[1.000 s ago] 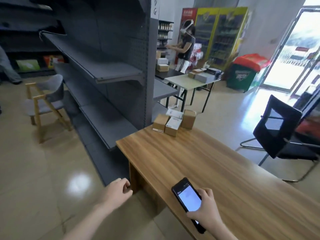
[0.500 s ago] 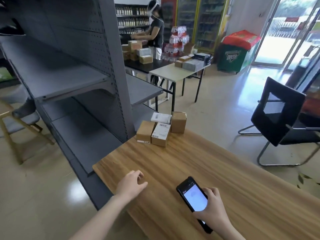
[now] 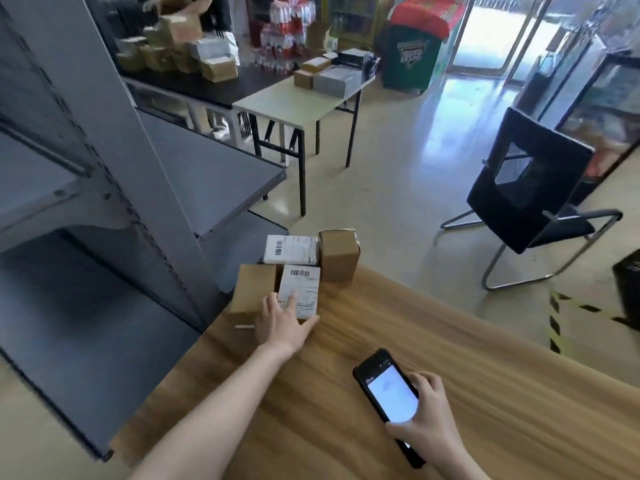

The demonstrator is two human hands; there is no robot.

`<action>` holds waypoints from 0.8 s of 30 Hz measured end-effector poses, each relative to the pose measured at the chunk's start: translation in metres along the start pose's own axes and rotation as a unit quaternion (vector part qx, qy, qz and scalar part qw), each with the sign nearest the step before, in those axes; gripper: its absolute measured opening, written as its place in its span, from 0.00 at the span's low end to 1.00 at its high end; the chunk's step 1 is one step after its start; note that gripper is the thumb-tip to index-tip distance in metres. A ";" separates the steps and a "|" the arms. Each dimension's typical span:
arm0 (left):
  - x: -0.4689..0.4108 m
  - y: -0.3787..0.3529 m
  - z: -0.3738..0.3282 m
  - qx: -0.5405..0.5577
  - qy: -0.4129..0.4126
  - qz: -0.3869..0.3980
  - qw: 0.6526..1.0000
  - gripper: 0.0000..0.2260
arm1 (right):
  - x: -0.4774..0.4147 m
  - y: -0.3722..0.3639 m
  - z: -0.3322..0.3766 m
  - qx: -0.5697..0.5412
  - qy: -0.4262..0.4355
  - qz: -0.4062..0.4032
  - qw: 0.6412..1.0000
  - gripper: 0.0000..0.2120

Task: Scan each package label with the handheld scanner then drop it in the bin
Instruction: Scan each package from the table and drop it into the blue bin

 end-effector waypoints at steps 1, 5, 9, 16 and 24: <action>-0.013 -0.003 -0.003 -0.012 0.000 0.016 1.000 0.34 | -0.006 -0.003 0.002 -0.007 -0.004 0.001 1.000 0.40; -0.044 -0.014 -0.011 -0.065 -0.005 0.052 0.997 0.38 | -0.022 -0.011 0.006 -0.021 -0.022 0.003 1.000 0.40; -0.049 -0.019 -0.011 -0.086 -0.022 0.038 0.995 0.38 | -0.028 -0.010 0.005 -0.025 -0.032 -0.005 0.999 0.41; -0.005 -0.027 -0.006 -0.107 -0.108 0.040 0.988 0.40 | -0.020 0.001 -0.002 0.001 -0.040 0.007 0.999 0.42; 0.071 -0.035 0.007 -0.038 -0.180 0.135 0.974 0.44 | 0.026 0.025 -0.011 0.146 -0.004 0.029 0.989 0.44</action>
Point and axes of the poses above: each hand's wrist, its own x-axis away from the middle knuckle, its own y-axis out of the back of the hand, z = x × y, the point moved 4 cm from there along -x, towards the middle knuckle, and after that the axes turned 2 degrees about -x, right-handed, at the moved point
